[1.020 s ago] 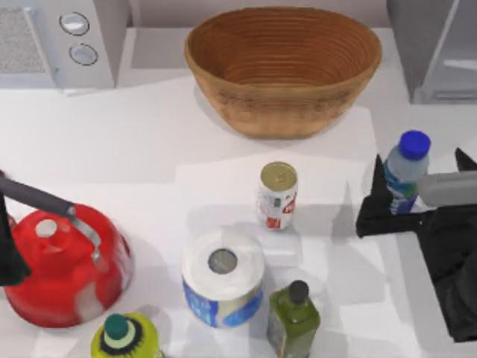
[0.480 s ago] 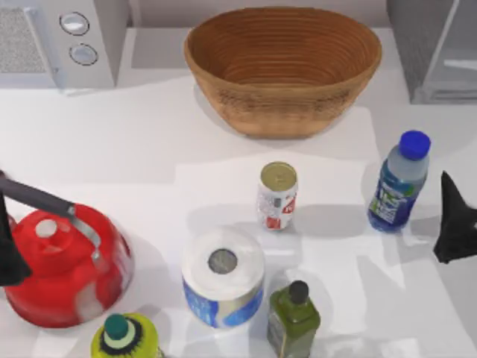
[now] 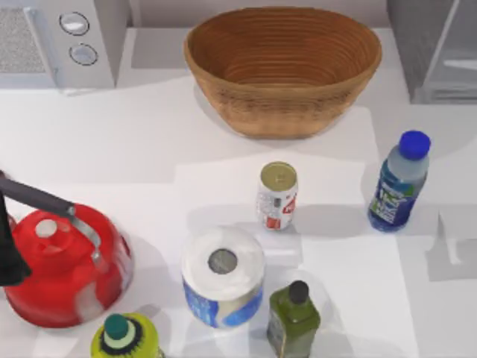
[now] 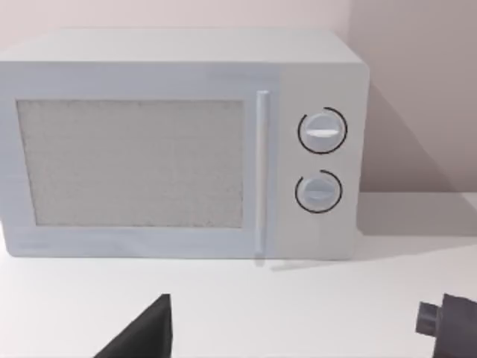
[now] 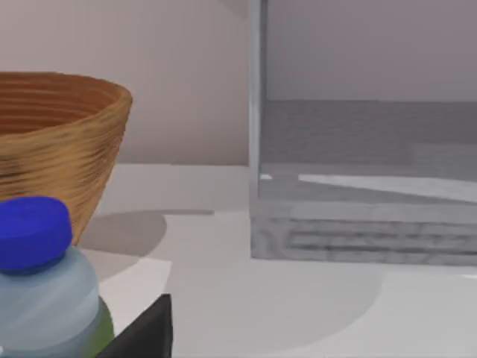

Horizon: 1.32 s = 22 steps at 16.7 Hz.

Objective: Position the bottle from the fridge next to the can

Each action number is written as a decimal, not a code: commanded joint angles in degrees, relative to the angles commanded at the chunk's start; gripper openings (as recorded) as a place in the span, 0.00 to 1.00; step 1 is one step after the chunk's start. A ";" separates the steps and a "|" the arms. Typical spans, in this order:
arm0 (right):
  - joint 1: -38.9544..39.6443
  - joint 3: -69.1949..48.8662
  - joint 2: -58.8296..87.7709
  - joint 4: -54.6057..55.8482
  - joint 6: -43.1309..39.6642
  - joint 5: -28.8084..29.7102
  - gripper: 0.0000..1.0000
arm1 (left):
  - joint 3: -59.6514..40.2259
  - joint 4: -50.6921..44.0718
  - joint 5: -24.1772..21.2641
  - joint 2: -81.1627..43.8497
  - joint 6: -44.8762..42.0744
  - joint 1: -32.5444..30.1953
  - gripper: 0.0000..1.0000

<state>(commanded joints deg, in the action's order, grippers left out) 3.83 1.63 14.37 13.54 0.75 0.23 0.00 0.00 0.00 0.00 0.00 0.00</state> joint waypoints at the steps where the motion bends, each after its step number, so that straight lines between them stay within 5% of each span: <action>1: -1.06 -0.15 -3.81 -3.60 -0.15 -0.13 1.00 | 0.00 0.00 0.00 0.00 0.00 0.00 1.00; 15: -3.79 -3.99 -17.14 -17.22 -0.77 -0.07 1.00 | 0.00 0.00 0.00 0.00 0.00 0.00 1.00; 22: -3.83 -16.87 -32.89 -45.10 -0.78 -0.22 1.00 | 0.00 0.00 0.00 0.00 0.00 0.00 1.00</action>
<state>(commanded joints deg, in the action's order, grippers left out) 0.00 -15.24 -18.51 -31.56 -0.03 0.01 0.00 0.00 0.00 0.00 0.00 0.00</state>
